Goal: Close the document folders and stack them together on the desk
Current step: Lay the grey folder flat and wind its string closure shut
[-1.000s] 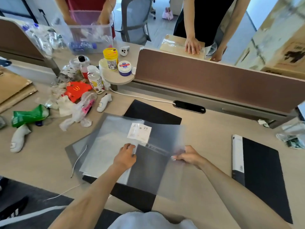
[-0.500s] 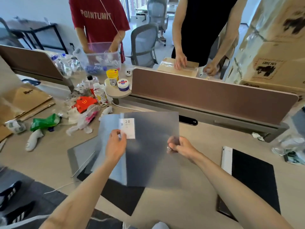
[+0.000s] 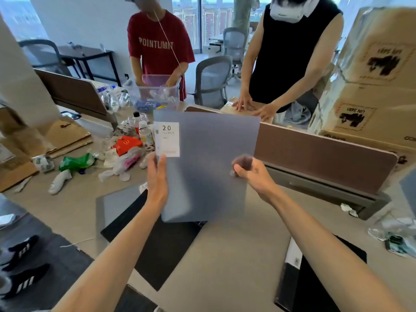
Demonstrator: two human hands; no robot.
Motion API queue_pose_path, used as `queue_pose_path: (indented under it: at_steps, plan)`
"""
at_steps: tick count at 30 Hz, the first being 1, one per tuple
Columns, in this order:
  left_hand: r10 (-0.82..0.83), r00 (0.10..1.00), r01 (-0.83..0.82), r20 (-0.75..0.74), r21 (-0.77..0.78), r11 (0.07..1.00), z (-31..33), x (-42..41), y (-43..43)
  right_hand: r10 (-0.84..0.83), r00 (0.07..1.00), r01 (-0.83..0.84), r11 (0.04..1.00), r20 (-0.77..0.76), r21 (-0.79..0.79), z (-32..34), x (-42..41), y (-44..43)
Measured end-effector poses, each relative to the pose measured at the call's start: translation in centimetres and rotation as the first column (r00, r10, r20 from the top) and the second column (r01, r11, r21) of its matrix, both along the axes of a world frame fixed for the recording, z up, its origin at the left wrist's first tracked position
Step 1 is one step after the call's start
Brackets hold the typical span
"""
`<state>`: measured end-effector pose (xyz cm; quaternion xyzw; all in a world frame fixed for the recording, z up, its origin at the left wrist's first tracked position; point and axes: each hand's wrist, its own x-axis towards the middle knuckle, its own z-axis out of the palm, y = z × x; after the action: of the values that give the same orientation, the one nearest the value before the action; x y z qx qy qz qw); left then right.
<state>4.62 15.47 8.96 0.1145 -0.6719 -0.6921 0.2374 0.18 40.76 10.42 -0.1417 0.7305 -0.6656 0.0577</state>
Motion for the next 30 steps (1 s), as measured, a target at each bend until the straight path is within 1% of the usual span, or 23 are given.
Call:
queue_pose_path:
  at_steps: [2,3,7,9,11,13,16,18,19,21,25,27,30]
  plan:
    - [-0.089,0.996,0.089,0.013,0.003,0.996,0.3,0.0,0.7,-0.043,0.999,0.043,0.999,-0.002,-0.005,0.2,-0.4,0.2]
    - [-0.106,0.994,0.107,0.033,-0.01,0.994,0.3,-0.1,0.8,-0.085,0.996,0.085,0.996,0.001,0.001,0.2,-0.6,0.3]
    - [-0.119,0.982,0.125,0.145,-0.036,0.992,-0.5,-0.7,1.2,-0.255,0.966,0.257,0.954,-0.032,0.156,-1.3,-1.0,0.2]
    - [-0.141,0.973,0.142,0.183,0.006,0.99,-1.0,-1.0,1.5,-0.318,0.947,0.318,0.91,-0.045,0.265,-2.3,-1.2,0.2]
    - [-0.209,0.954,0.192,0.214,0.097,0.977,-1.2,-1.2,1.5,-0.367,0.928,0.362,0.858,-0.059,0.365,-3.6,-1.7,0.5]
    - [-0.278,0.925,0.236,0.259,0.181,0.955,-1.5,-1.5,1.1,-0.363,0.932,0.324,0.85,0.015,0.416,-4.8,-2.1,1.1]
    - [-0.324,0.884,0.236,0.337,0.277,0.932,-3.0,-2.4,-0.5,-0.283,0.925,0.182,0.916,0.253,0.358,-6.2,-1.7,1.7]
    - [-0.352,0.852,0.229,0.388,0.329,0.916,-4.6,-3.1,-1.3,-0.2,0.897,0.079,0.95,0.395,0.302,-7.2,-1.1,1.8]
    - [-0.365,0.832,0.228,0.418,0.341,0.912,-5.6,-3.4,-1.6,-0.178,0.878,0.054,0.959,0.444,0.277,-7.8,-0.8,1.9]
    - [-0.374,0.798,0.238,0.473,0.324,0.916,-7.7,-4.0,-1.8,-0.195,0.849,0.061,0.96,0.492,0.274,-9.2,0.0,1.9]
    - [-0.411,0.699,0.294,0.586,0.288,0.911,-11.2,-5.0,-1.7,-0.258,0.795,0.063,0.935,0.55,0.349,-11.7,1.5,2.0]
    - [-0.434,0.65,0.335,0.623,0.278,0.9,-12.4,-5.5,-1.4,-0.287,0.746,0.118,0.945,0.6,0.305,-12.7,2.2,2.1]
    - [-0.457,0.605,0.456,0.652,0.186,0.87,-13.8,-7.0,-0.9,-0.373,0.669,0.28,0.928,0.643,0.247,-13.5,2.9,1.8]
